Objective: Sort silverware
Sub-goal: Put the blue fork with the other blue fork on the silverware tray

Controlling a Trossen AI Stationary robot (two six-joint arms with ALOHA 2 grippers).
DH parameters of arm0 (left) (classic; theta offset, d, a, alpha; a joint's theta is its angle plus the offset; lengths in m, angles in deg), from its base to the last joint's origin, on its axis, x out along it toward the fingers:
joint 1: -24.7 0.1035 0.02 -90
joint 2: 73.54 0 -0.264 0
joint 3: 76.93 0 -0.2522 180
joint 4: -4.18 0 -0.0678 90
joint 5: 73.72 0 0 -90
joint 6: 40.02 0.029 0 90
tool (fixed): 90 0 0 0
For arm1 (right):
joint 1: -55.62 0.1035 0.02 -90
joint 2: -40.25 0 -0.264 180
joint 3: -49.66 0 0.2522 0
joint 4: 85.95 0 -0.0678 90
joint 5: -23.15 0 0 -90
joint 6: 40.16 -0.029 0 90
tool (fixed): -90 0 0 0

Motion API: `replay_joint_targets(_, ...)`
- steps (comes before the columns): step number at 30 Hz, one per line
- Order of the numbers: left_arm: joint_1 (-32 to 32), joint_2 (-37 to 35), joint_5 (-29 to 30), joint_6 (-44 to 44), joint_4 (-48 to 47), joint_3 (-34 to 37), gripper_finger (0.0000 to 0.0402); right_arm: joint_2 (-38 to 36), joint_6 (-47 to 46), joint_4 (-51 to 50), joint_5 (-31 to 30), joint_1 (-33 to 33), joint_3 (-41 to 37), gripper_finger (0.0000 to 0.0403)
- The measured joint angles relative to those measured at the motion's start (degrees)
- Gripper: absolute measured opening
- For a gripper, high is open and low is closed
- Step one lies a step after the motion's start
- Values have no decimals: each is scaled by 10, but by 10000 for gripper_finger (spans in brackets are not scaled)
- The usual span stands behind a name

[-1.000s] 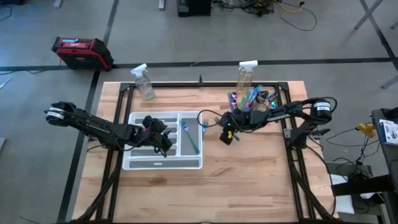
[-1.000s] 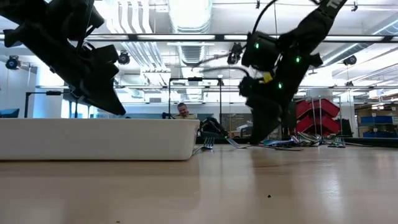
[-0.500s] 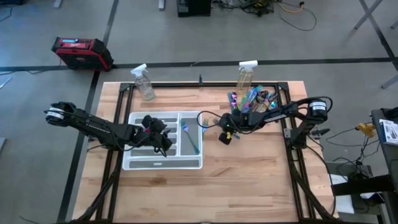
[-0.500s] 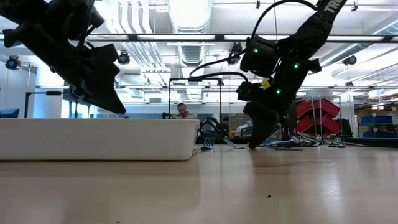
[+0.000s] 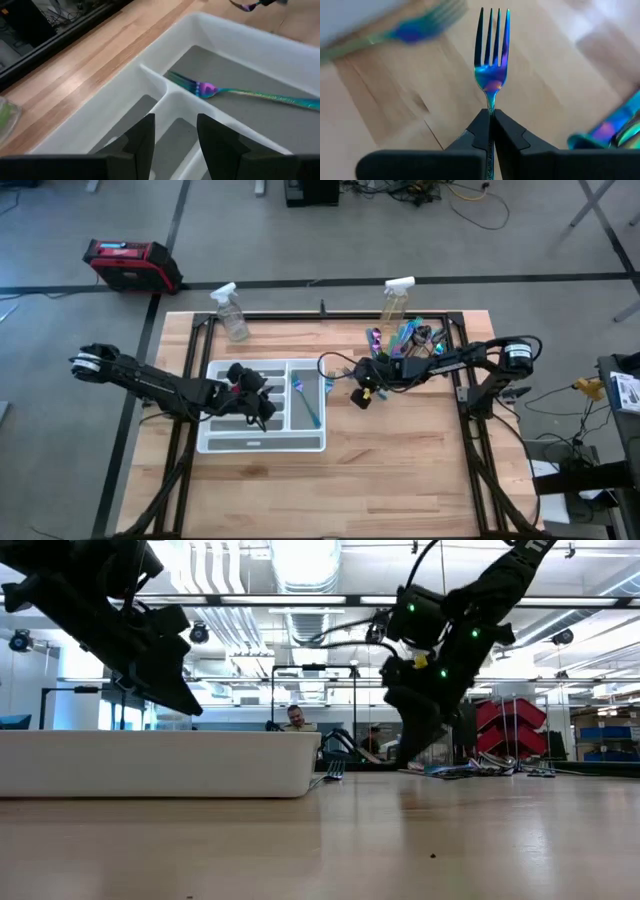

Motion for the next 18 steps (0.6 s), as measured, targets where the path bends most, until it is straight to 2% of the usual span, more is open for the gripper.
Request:
replay_joint_targets(8, 0, -44, 2, 13, -22, 0, 132, -2, -59, -4, 1, 3, 37, 1)
replay_joint_targets(15, 0, -73, 35, 13, -59, 0, 132, -1, -86, -8, 1, 19, 101, 0)
replay_joint_targets(18, 0, -73, 43, 13, -63, 0, 132, 12, -102, 23, 0, 35, 127, 0)
